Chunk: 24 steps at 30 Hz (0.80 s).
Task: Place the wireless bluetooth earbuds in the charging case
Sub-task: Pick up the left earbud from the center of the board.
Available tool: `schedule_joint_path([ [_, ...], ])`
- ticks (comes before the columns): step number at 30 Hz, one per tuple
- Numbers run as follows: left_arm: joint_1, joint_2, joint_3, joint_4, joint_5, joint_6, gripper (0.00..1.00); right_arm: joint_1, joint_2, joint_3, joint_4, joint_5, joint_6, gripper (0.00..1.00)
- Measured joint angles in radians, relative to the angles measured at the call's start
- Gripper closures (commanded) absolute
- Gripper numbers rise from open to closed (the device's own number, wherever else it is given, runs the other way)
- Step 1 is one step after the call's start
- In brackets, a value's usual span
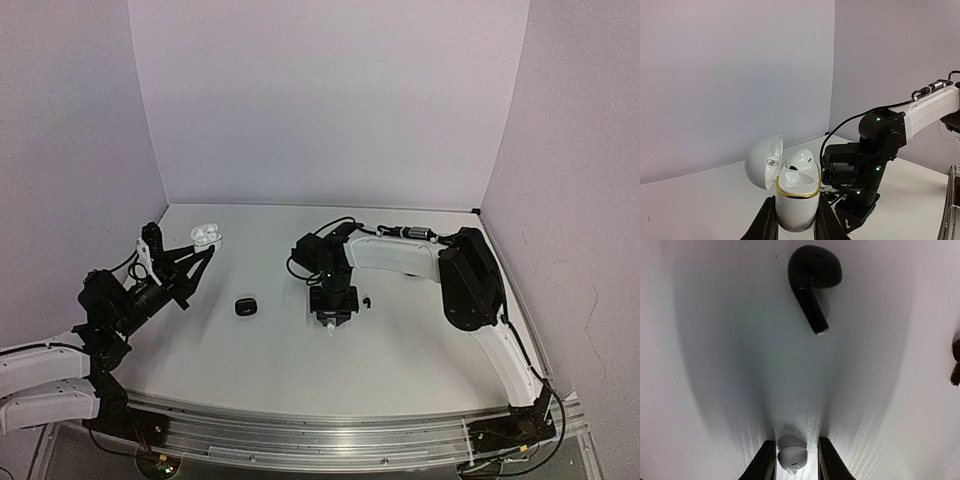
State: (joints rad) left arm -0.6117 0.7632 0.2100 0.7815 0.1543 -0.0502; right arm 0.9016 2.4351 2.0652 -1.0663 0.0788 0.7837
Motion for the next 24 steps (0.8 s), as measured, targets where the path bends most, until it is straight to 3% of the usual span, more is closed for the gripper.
schedule_joint_path([
  [10, 0.0, 0.0, 0.0, 0.0, 0.001, 0.0, 1.0, -0.003, -0.008, -0.015, 0.008, -0.002, 0.0, 0.74],
  [15, 0.0, 0.0, 0.0, 0.0, 0.001, 0.0, 1.0, -0.003, -0.01, -0.02, 0.009, -0.001, 0.0, 0.83],
  [24, 0.0, 0.0, 0.0, 0.0, 0.001, -0.001, 1.0, -0.003, -0.012, -0.018, 0.008, -0.004, 0.0, 0.89],
])
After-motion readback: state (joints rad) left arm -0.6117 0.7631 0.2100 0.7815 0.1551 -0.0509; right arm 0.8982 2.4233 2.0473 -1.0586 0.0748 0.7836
